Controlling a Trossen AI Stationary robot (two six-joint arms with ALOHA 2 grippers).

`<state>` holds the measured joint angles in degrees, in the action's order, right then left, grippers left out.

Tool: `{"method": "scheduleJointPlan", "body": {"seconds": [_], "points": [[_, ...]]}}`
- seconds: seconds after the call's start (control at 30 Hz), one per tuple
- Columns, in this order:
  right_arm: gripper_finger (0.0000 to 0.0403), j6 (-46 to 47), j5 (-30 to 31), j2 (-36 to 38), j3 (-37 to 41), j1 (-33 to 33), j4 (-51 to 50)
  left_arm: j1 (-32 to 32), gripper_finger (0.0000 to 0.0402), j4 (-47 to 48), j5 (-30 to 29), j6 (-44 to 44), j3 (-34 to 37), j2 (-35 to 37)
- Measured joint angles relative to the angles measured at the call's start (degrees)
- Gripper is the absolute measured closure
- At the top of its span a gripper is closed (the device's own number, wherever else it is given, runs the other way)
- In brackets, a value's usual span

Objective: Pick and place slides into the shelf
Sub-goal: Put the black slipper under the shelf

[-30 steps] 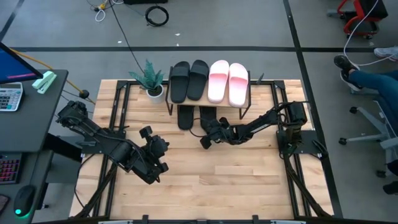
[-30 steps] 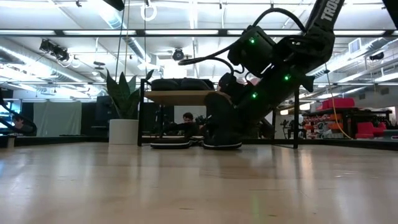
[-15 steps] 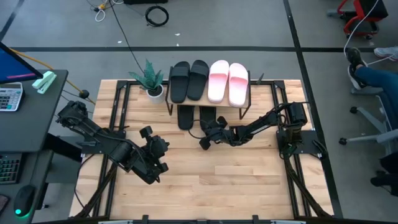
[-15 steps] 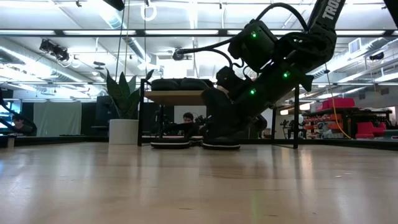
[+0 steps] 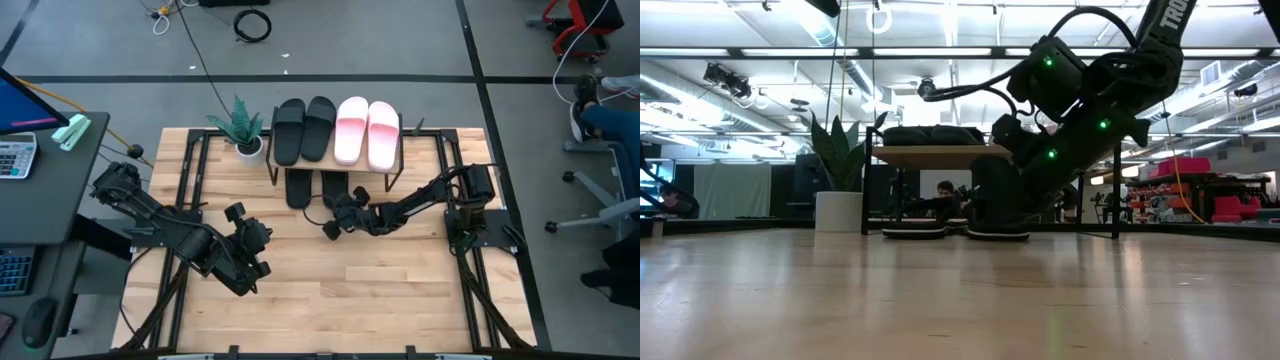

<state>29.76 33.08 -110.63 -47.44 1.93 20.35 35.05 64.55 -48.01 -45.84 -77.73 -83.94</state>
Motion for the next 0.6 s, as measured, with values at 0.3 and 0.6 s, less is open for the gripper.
{"method": "scheduleJointPlan", "body": {"seconds": [0.3, 0.6], "points": [[0.0403, 3.6, -9.0, 0.2, 0.0, -3.8, 1.2, -0.3, 0.0396, 0.0, 0.0, 0.1, 0.0, 0.0], [0.0403, -0.5, -13.5, 0.0, 0.0, -5.2, 4.5, -1.8, 0.0374, 0.0, -0.2, 0.1, 0.0, 0.0]]}}
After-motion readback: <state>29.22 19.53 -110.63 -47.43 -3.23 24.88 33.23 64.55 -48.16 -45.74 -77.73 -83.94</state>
